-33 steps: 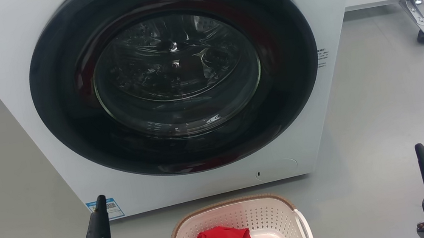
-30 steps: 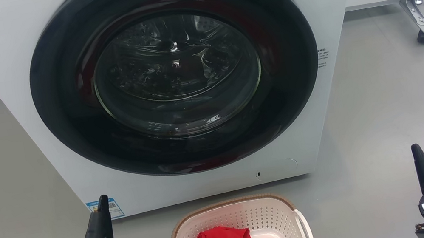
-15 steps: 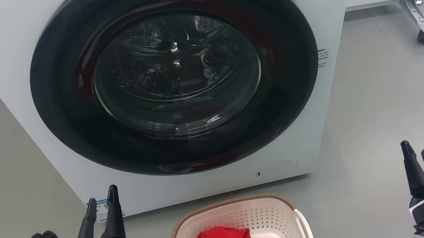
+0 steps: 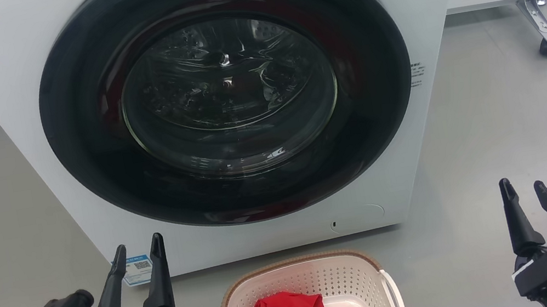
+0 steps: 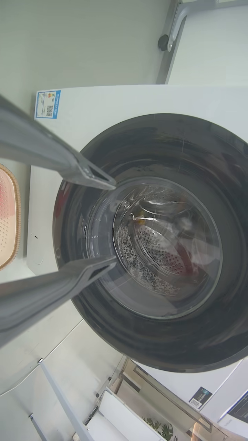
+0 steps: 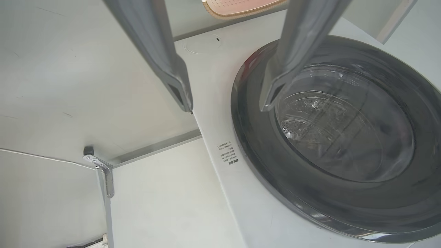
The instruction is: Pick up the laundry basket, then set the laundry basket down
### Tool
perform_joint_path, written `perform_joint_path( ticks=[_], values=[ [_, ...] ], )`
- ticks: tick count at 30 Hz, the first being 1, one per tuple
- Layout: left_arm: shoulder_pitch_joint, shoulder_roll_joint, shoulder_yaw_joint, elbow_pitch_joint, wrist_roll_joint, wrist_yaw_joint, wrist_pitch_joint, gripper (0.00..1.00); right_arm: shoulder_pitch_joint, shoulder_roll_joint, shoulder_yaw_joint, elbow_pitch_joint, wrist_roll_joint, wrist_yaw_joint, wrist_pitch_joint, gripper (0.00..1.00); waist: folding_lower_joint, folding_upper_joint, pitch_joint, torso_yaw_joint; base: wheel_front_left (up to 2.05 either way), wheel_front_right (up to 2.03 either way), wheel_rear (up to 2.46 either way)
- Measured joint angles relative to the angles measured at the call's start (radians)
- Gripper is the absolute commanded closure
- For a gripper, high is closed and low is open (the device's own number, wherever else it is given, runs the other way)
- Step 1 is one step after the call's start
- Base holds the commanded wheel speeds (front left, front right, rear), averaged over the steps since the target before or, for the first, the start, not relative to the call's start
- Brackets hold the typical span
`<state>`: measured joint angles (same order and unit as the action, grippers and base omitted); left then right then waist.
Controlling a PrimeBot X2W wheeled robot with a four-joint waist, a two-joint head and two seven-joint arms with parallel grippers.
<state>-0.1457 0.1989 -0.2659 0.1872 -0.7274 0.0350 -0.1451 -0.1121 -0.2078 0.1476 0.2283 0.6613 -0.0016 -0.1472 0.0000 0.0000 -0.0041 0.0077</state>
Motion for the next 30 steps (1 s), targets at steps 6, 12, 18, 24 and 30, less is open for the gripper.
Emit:
perform_joint_path(
  ticks=[6,12,18,24,30],
  values=[
    [0.000,0.008,-0.013,-0.003,0.068,0.019,-0.025,0.00,0.000,-0.007,0.028,0.001,-0.081,-0.007,-0.022,0.00,0.0000,0.0000,0.000,0.000,0.00,0.00,0.00],
    [0.000,0.016,-0.033,-0.006,0.128,0.032,-0.046,0.00,0.000,-0.012,0.047,0.009,-0.144,-0.008,-0.043,0.00,0.0000,0.0000,-0.001,-0.001,0.00,0.00,0.00],
    [0.000,0.021,-0.052,-0.004,0.201,0.051,-0.070,0.00,0.000,-0.017,0.065,0.020,-0.220,-0.017,-0.067,0.00,0.0000,0.0000,-0.003,0.000,0.00,0.00,0.00],
    [0.001,0.023,-0.061,0.009,0.276,0.072,-0.079,0.00,0.000,-0.021,0.085,0.033,-0.297,-0.026,-0.093,0.00,0.0000,0.0000,-0.005,0.001,0.00,0.00,0.00],
    [0.006,0.023,-0.051,0.025,0.314,0.081,-0.086,0.00,0.000,-0.021,0.086,0.039,-0.335,-0.034,-0.102,0.00,0.0000,0.0000,-0.007,0.000,0.00,0.00,0.00]
  ],
)
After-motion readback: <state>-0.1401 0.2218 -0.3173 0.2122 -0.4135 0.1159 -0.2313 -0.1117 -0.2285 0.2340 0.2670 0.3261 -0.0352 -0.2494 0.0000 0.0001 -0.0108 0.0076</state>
